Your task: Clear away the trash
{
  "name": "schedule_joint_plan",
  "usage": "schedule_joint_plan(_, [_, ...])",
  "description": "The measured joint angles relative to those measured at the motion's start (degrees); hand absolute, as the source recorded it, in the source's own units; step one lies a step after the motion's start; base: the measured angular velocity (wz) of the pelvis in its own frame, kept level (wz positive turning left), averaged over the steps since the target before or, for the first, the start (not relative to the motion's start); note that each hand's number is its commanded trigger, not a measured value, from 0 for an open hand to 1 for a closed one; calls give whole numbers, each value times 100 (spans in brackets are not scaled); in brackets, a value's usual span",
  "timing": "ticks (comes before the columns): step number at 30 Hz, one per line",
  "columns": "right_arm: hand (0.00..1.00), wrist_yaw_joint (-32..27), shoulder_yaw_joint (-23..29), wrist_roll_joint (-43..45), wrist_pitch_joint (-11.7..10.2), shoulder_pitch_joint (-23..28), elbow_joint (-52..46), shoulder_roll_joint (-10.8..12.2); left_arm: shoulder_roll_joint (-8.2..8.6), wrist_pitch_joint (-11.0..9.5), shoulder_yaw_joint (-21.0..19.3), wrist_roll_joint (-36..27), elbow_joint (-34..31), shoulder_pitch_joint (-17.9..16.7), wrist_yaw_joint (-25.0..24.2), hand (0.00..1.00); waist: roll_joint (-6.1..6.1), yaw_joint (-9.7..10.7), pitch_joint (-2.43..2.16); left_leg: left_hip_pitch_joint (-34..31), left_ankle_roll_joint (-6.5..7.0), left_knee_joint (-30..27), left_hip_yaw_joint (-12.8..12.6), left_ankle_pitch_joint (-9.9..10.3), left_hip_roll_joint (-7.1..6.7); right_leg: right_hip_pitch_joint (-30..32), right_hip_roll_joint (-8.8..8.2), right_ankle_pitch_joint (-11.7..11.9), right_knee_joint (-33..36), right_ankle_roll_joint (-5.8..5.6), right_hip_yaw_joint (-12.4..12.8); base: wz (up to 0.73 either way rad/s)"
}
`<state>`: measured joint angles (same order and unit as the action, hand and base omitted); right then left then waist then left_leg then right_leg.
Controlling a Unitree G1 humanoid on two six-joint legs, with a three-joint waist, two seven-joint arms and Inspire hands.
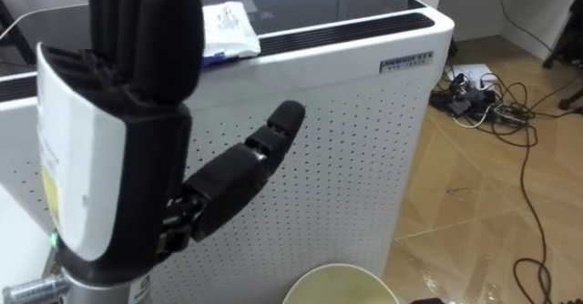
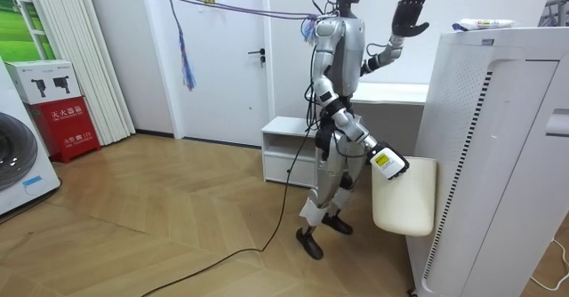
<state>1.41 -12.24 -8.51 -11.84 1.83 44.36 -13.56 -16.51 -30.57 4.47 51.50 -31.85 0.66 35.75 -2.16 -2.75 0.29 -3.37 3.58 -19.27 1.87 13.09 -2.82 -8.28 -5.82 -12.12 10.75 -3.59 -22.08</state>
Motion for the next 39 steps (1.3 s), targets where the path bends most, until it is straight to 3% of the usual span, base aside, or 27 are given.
schedule_joint_plan(8, [100, 7, 4, -7, 2, -1, 50, 3, -83, 72, -1, 332, -5, 249, 157, 0, 29, -99, 18, 79, -1, -4, -7, -1, -2, -98, 2, 0, -23, 0, 3, 0])
schedule_joint_plan(13, [100, 123, 78, -3, 3, 1, 41, -10, -339, 182, -3, 445, 34, 160, 120, 0, -22, -90, 41, 81, -1, 9, -8, 1, -1, -111, 6, 0, -23, 1, 14, 0])
schedule_joint_plan(15, [100, 135, 206, 0, 4, 1, 24, -8, -418, 195, -5, 445, 148, 5, 96, 0, -116, -85, 71, 84, 0, 32, -20, 1, -1, -100, 6, 9, -22, 15, 26, -5])
schedule_joint_plan(18, [100, 144, 229, -1, 7, 23, 24, -9, -494, 277, -4, 446, 226, -220, -51, 0, -186, -62, 49, 89, -5, 61, -32, -13, 1, -78, 6, 12, -21, 19, 65, -3])
schedule_joint_plan(25, [100, 329, 237, 152, 7, 96, -26, -68, -555, 355, -115, 447, 437, -250, -234, 0, -190, -57, 40, 120, -11, 84, -44, -27, -1, -76, 9, 11, -22, 19, 169, 0])
schedule_joint_plan(30, [100, 430, 235, 263, 54, 107, -87, -200, -676, 635, -258, 455, 626, -318, -281, 0, -181, -82, 36, 176, -10, 105, -116, -27, -2, -89, 9, 11, -20, 19, 384, -5])
schedule_joint_plan(37, [100, 453, 235, 255, 94, 134, -202, -246, -745, 853, -267, 454, 757, -320, -284, 0, -195, -70, 25, 193, -10, 121, -134, -27, 11, -90, 23, 11, -21, 19, 476, -4])
schedule_joint_plan(39, [100, 477, 230, 254, 147, 164, -245, -246, -746, 864, -322, 453, 801, -320, -282, 0, -230, -81, -2, 201, -8, 150, -138, -31, 9, -95, 22, 11, -22, 19, 478, 0])
